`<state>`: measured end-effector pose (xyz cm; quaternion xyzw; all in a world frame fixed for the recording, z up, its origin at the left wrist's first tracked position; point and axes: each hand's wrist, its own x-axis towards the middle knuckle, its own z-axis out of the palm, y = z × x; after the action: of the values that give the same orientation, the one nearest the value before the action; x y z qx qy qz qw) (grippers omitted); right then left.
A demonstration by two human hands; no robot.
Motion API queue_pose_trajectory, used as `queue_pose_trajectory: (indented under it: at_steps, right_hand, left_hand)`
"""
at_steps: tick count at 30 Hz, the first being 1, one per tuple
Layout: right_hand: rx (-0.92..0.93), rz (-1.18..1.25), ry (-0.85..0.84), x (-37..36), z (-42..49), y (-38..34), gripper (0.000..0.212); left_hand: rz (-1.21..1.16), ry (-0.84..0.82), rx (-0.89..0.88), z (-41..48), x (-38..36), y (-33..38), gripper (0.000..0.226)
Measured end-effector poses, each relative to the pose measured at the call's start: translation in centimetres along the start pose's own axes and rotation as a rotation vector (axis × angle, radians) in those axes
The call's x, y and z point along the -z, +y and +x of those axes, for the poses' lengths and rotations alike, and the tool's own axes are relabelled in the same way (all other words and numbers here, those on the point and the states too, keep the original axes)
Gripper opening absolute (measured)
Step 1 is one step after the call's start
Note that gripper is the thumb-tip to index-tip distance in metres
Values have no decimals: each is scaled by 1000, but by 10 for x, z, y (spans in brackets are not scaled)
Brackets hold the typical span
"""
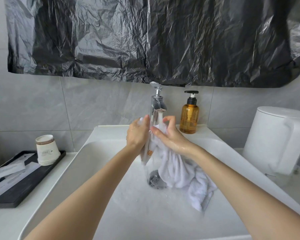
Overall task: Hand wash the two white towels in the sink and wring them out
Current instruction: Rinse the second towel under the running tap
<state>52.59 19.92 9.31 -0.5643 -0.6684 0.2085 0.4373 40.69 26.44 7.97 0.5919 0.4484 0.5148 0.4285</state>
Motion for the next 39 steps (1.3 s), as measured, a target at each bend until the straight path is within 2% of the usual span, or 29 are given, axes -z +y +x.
queue_pose_trajectory:
  at_steps: [2,4,7,8,11,14,17,19,21,23,26,28,30,33,34,36,37,39]
  right_hand:
    - [-11,66,-77,3,-2,2,66]
    - [-2,89,-121,6,-1,5,62]
    - [-18,16,-51,13,4,8,75]
    - [-32,11,-8,16,5,9,71]
    - [-68,176,199,26,4,13,39]
    - [-30,294,297,30,4,14,33]
    - [-38,284,151,22,3,10,46]
    - [-46,294,142,14,3,11,45]
    - [-16,261,239,5,2,12,36]
    - [-2,172,340,-2,0,9,37]
    - [-39,18,444,-8,0,7,39]
    - [-58,9,472,-8,-2,6,36]
    - [-29,-5,462,-4,-1,8,34]
    - [45,-245,385,-6,2,-1,20]
    - [9,-261,335,-7,3,-7,15]
    - [-6,-258,308,2,6,0,22]
    - [-20,-213,224,5,2,-2,19]
    - [122,-384,278,9,-1,11,27]
  left_hand:
    - [-32,-9,-13,-6,5,10,66]
    - [-48,-51,-57,-18,8,20,48]
    - [-108,-137,-38,-19,6,19,33]
    - [-144,-167,-1,-18,5,19,32]
    - [-306,-258,99,-20,3,24,26]
    - [-249,-361,65,-25,-4,21,30]
    - [-252,-425,44,-28,-13,13,48]
    - [-234,-411,45,-30,-17,10,53]
    - [-207,-359,49,-31,-19,9,56]
    - [-163,-306,54,-34,-22,10,60]
    - [-118,-209,65,-36,-24,13,42]
    - [-43,-150,67,-35,-22,13,37]
    - [-27,-127,60,-34,-18,14,34]
    - [-104,-138,16,-35,-13,16,27]
    - [-94,-141,1,-35,-12,16,28]
    - [-59,-153,-19,-34,-11,14,27]
    - [-30,-170,-21,-33,-10,14,26]
    - [26,-221,-2,-32,-9,15,22]
